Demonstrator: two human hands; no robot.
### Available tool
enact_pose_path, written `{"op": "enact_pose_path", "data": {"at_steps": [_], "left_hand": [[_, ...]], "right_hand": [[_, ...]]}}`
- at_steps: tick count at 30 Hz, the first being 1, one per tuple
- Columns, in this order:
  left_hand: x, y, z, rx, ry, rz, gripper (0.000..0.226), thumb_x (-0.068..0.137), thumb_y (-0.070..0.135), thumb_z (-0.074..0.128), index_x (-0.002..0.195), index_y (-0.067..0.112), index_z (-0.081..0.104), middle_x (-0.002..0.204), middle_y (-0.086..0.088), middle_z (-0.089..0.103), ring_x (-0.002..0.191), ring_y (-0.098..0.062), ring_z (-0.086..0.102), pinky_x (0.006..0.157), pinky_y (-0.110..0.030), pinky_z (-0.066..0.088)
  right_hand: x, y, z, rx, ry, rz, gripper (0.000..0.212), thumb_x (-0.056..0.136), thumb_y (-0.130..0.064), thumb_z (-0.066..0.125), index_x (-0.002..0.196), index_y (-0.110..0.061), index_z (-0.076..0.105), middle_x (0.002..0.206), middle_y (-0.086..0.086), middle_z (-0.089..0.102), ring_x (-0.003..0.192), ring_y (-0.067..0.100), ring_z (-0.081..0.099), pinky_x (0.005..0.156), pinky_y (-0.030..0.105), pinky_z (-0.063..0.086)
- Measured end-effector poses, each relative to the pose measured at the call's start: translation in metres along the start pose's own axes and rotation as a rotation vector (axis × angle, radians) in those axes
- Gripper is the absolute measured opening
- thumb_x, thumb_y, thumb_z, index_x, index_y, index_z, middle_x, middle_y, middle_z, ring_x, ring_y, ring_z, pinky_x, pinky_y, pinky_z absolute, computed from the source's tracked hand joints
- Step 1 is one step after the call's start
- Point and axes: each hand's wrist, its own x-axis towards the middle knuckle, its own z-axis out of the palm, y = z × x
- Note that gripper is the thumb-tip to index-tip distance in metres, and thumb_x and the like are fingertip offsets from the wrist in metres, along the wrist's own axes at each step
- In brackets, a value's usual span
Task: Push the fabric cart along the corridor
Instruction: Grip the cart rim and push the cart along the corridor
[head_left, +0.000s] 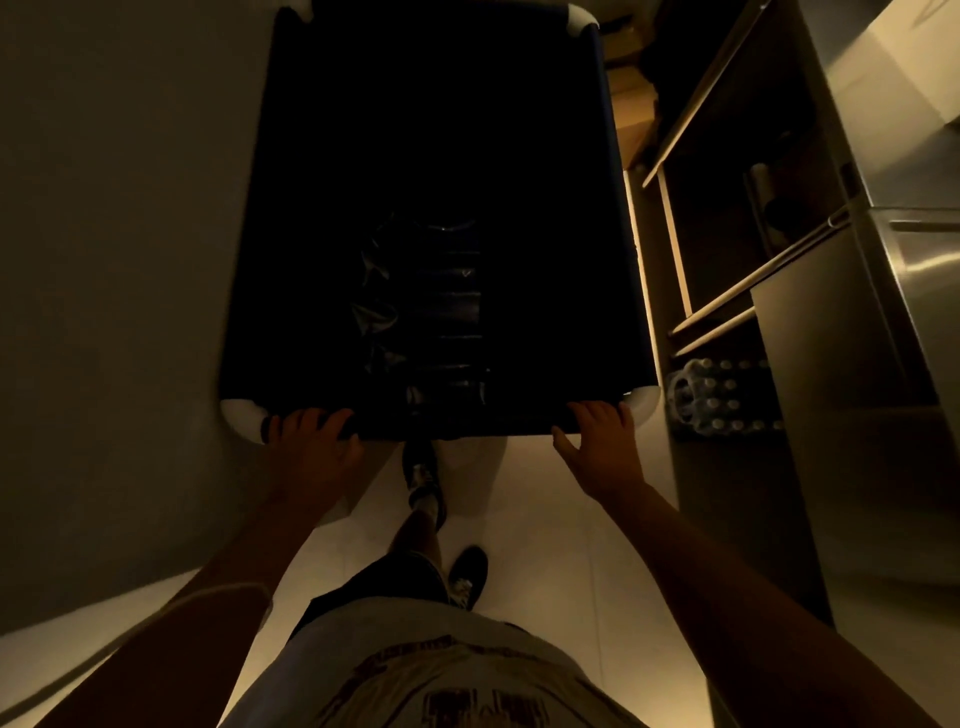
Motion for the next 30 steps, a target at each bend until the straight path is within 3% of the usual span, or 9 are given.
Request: {"op": "enact_pose_path", "data": {"at_steps": [9, 18, 30], "left_hand": [[0.072, 0.004, -0.01, 0.001, 0.018, -0.007, 0.051, 0.085, 0.045, 0.046, 0.123, 0.017, 0.067, 0.116, -0.019, 0.065, 0.114, -0.042, 0.056, 0.11, -0.062, 0.03], [0.156, -0.002, -0.038, -0.057, -0.028, 0.026, 0.06, 0.088, 0.051, 0.035, 0.128, 0.018, 0.066, 0.121, -0.019, 0.065, 0.119, -0.043, 0.056, 0.113, -0.063, 0.029], [0.266, 0.007, -0.069, -0.087, 0.006, 0.031, 0.055, 0.086, 0.047, 0.042, 0.126, 0.018, 0.066, 0.12, -0.02, 0.066, 0.118, -0.043, 0.057, 0.114, -0.063, 0.03]], "right_hand": [[0.074, -0.008, -0.016, -0.027, -0.032, 0.01, 0.047, 0.096, -0.042, 0.06, 0.138, -0.021, 0.057, 0.137, 0.002, 0.062, 0.135, 0.023, 0.052, 0.121, 0.042, 0.026], [0.159, -0.021, -0.032, -0.05, -0.09, 0.039, 0.047, 0.099, -0.042, 0.056, 0.141, -0.022, 0.054, 0.141, 0.001, 0.059, 0.138, 0.022, 0.048, 0.123, 0.044, 0.024], [0.269, -0.025, -0.056, -0.041, -0.143, 0.045, 0.048, 0.101, -0.039, 0.054, 0.144, -0.018, 0.051, 0.144, 0.003, 0.057, 0.139, 0.024, 0.047, 0.123, 0.045, 0.024]]}}
